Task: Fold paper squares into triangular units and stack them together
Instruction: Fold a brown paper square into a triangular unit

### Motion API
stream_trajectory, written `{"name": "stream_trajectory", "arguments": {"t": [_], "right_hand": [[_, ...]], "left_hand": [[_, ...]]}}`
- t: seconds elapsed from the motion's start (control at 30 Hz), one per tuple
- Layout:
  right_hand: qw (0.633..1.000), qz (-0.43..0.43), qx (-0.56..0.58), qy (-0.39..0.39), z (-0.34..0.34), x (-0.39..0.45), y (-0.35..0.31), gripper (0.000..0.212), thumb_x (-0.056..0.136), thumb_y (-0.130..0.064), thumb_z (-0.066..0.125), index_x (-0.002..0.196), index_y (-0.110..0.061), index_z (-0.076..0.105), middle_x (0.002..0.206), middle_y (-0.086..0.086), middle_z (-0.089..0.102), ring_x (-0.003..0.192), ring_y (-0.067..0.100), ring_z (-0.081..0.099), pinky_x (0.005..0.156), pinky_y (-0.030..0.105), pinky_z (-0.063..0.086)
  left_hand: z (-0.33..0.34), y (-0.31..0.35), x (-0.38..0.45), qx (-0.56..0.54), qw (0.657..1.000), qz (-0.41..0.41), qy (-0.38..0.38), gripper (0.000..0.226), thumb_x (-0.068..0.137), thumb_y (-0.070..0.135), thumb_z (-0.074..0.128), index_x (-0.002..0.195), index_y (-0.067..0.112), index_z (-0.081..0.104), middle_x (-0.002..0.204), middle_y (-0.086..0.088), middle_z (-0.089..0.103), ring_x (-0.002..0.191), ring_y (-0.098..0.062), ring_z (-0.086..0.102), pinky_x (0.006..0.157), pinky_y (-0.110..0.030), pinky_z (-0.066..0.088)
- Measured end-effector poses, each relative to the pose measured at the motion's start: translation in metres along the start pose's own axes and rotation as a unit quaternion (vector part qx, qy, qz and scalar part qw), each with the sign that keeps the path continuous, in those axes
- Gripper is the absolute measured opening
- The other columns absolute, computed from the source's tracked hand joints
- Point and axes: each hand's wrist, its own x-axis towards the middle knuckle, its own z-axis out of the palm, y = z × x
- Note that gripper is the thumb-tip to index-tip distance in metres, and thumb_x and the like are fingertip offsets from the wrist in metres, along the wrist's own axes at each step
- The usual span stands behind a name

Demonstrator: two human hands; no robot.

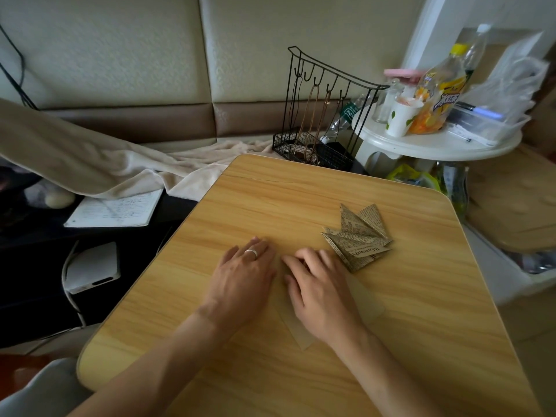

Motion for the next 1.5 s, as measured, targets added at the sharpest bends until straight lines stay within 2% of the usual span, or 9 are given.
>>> {"name": "stream_trajectory", "arguments": {"t": [0.1, 0.2, 0.5, 0.73, 1.1, 1.23, 1.33, 1.4, 1.5], "right_hand": [[1.000, -0.004, -0.005, -0.012, 0.000, 0.001, 0.000, 0.045, 0.102, -0.038, 0.039, 0.142, -0.027, 0.058, 0.116, -0.005, 0.052, 0.102, 0.022, 0.048, 0.089, 0.042, 0.046], [1.000, -0.002, -0.006, -0.013, 0.000, 0.001, 0.000, 0.046, 0.102, -0.039, 0.039, 0.142, -0.028, 0.056, 0.116, -0.005, 0.052, 0.102, 0.022, 0.048, 0.090, 0.042, 0.046], [0.999, 0.013, -0.035, -0.007, -0.003, -0.001, -0.001, 0.039, 0.102, -0.036, 0.041, 0.131, -0.023, 0.063, 0.118, -0.004, 0.055, 0.106, 0.023, 0.051, 0.090, 0.040, 0.045], [0.998, 0.045, -0.051, 0.004, -0.005, -0.002, -0.004, 0.038, 0.099, -0.034, 0.046, 0.128, -0.018, 0.067, 0.114, 0.000, 0.056, 0.106, 0.026, 0.052, 0.090, 0.042, 0.046], [0.994, 0.083, -0.049, 0.043, -0.005, -0.004, -0.006, 0.029, 0.094, -0.022, 0.051, 0.102, -0.006, 0.075, 0.097, 0.006, 0.061, 0.095, 0.029, 0.057, 0.084, 0.047, 0.050], [0.995, 0.079, -0.045, 0.049, -0.005, -0.005, -0.005, 0.029, 0.094, -0.021, 0.051, 0.104, -0.006, 0.074, 0.098, 0.007, 0.061, 0.095, 0.030, 0.057, 0.084, 0.047, 0.051], [0.995, 0.078, -0.040, 0.043, -0.004, -0.005, -0.004, 0.030, 0.095, -0.021, 0.050, 0.106, -0.006, 0.073, 0.102, 0.006, 0.060, 0.097, 0.029, 0.056, 0.085, 0.046, 0.051], [0.997, 0.066, -0.031, 0.025, -0.004, -0.004, -0.003, 0.034, 0.095, -0.023, 0.047, 0.115, -0.009, 0.070, 0.110, 0.004, 0.059, 0.102, 0.027, 0.055, 0.089, 0.043, 0.050], [0.999, 0.032, -0.012, -0.010, -0.006, -0.003, -0.001, 0.042, 0.095, -0.024, 0.044, 0.131, -0.017, 0.065, 0.123, 0.000, 0.058, 0.109, 0.025, 0.053, 0.096, 0.040, 0.048]], "left_hand": [[0.001, -0.001, -0.001, 0.005, 1.000, -0.005, -0.015, 0.055, 0.107, 0.035, 0.033, 0.160, 0.027, 0.027, 0.168, 0.008, 0.026, 0.156, -0.008, 0.015, 0.125, -0.035, 0.015], [0.001, 0.000, -0.001, 0.004, 1.000, -0.012, -0.025, 0.057, 0.106, 0.035, 0.032, 0.161, 0.027, 0.025, 0.169, 0.009, 0.022, 0.157, -0.008, 0.013, 0.127, -0.038, 0.014], [-0.003, 0.008, -0.001, 0.065, 0.996, -0.055, -0.037, 0.062, 0.105, 0.049, 0.031, 0.162, 0.026, 0.022, 0.169, 0.008, 0.021, 0.158, -0.013, 0.009, 0.128, -0.047, 0.004], [-0.009, 0.012, 0.003, 0.093, 0.988, -0.117, -0.026, 0.065, 0.102, 0.057, 0.030, 0.156, 0.021, 0.035, 0.168, -0.011, 0.023, 0.159, -0.024, 0.005, 0.128, -0.048, 0.008], [-0.003, 0.008, 0.003, 0.063, 0.993, -0.095, -0.010, 0.062, 0.105, 0.052, 0.031, 0.157, 0.018, 0.032, 0.169, -0.006, 0.023, 0.159, -0.018, 0.005, 0.128, -0.044, 0.012], [-0.003, 0.007, 0.003, 0.023, 0.998, -0.063, 0.014, 0.053, 0.104, 0.045, 0.040, 0.150, 0.018, 0.044, 0.159, 0.000, 0.039, 0.152, -0.016, 0.026, 0.120, -0.033, 0.026], [-0.004, 0.008, 0.001, -0.026, 0.998, -0.041, 0.041, 0.030, 0.101, 0.031, 0.053, 0.127, 0.021, 0.066, 0.141, -0.002, 0.057, 0.132, -0.021, 0.050, 0.104, -0.035, 0.040], [-0.004, 0.009, 0.001, -0.048, 0.998, -0.026, 0.041, 0.024, 0.102, 0.025, 0.055, 0.120, 0.019, 0.071, 0.136, -0.004, 0.061, 0.127, -0.024, 0.054, 0.101, -0.037, 0.044], [-0.005, 0.008, 0.003, -0.058, 0.998, -0.002, 0.032, 0.027, 0.104, 0.023, 0.053, 0.125, 0.020, 0.069, 0.135, -0.004, 0.060, 0.126, -0.025, 0.055, 0.101, -0.040, 0.046]]}}
